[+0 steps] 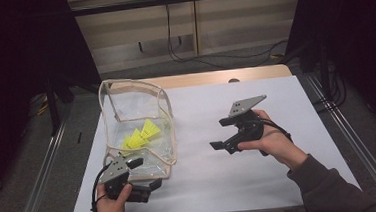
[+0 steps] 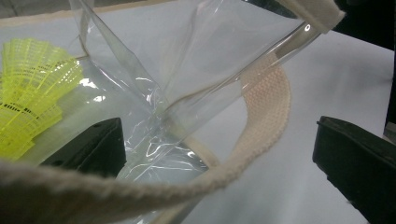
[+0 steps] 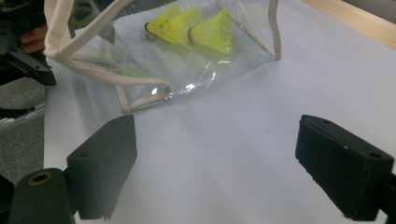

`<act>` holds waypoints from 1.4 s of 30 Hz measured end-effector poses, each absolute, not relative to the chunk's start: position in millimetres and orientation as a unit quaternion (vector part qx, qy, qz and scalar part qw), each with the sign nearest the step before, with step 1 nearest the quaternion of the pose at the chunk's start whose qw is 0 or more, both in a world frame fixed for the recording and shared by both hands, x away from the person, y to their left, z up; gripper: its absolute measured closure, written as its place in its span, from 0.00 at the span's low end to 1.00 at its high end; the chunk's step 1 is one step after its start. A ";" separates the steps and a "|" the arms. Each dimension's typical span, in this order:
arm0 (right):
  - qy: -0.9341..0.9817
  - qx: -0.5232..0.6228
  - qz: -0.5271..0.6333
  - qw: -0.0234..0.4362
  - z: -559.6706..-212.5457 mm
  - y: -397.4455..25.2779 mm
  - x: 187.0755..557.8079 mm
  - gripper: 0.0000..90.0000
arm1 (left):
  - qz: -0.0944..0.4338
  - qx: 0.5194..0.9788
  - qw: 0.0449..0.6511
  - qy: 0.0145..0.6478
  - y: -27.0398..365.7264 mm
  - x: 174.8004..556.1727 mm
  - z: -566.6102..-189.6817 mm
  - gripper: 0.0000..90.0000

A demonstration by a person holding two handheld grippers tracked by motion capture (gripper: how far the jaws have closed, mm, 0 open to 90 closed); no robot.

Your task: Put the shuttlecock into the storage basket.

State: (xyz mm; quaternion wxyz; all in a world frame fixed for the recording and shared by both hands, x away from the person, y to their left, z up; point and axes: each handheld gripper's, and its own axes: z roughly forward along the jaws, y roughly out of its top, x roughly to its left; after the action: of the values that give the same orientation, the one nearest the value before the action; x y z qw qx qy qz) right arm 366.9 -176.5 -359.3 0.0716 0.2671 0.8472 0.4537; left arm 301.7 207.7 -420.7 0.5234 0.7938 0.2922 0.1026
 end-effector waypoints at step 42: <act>0.832 0.303 0.458 0.083 -395.6 -229.8 344.7 0.14 | 0.102 0.792 0.526 0.291 206.9 301.4 -421.4 0.03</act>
State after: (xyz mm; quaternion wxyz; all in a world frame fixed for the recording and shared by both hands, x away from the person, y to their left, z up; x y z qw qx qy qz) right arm 344.7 -229.8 -395.6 0.0832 0.3029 0.8318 0.4575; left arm 301.4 206.9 -421.4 0.5261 0.7923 0.2915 0.1023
